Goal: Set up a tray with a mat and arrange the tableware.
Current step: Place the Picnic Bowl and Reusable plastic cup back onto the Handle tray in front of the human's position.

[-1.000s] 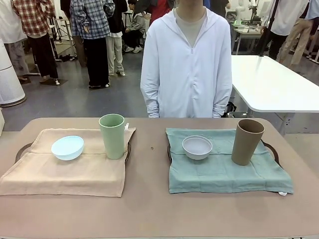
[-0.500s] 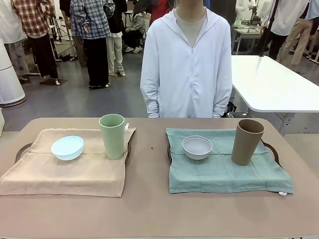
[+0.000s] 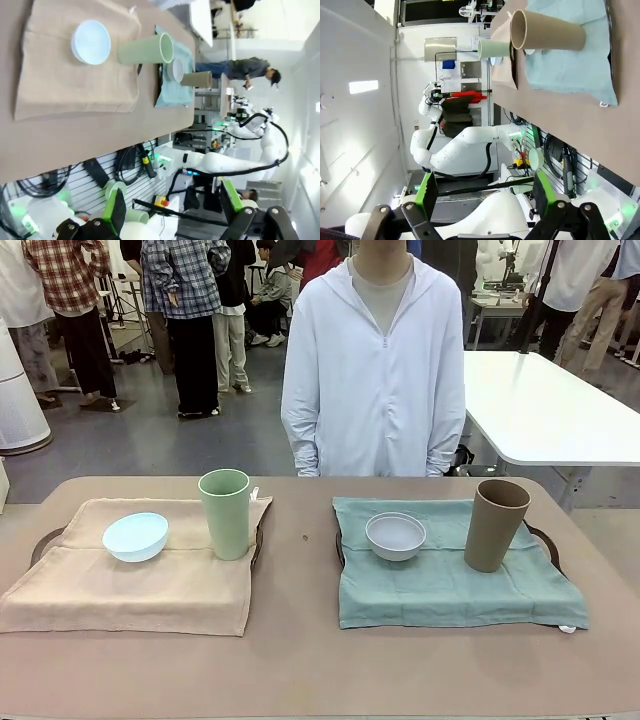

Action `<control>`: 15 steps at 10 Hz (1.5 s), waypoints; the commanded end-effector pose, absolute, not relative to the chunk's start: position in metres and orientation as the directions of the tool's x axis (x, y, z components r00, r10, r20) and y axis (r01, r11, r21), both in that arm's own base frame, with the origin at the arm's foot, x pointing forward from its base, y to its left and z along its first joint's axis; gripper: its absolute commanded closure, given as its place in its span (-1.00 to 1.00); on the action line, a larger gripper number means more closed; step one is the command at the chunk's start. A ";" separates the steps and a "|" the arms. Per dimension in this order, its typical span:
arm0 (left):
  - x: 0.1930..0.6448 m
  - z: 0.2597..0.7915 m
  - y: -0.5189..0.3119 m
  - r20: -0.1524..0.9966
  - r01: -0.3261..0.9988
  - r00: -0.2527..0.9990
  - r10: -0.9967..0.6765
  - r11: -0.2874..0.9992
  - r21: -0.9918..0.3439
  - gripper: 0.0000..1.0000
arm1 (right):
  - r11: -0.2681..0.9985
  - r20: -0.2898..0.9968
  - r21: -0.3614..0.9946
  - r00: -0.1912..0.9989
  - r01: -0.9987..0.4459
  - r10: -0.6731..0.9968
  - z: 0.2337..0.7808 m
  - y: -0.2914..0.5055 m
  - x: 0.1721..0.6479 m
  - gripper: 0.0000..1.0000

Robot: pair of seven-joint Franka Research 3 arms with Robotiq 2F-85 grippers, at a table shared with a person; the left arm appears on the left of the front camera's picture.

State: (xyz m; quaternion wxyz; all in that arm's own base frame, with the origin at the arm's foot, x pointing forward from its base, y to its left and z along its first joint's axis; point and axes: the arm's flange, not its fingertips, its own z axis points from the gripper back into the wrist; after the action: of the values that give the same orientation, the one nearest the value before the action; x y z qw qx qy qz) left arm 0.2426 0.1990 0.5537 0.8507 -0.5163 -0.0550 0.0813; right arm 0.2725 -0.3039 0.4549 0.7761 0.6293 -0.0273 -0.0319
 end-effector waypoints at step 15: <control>0.258 0.549 0.184 0.039 0.012 0.997 0.062 0.386 -0.922 -1.00 | 0.222 0.049 0.974 0.997 -0.035 -0.057 0.472 -0.301 0.267 -1.00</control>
State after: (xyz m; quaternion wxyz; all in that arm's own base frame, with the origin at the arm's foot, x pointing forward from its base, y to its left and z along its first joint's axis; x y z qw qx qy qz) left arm 0.2598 0.1830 0.5502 0.8346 -0.5497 -0.0319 0.0162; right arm 0.2658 -0.3008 0.4745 0.7825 0.6216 -0.0354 -0.0027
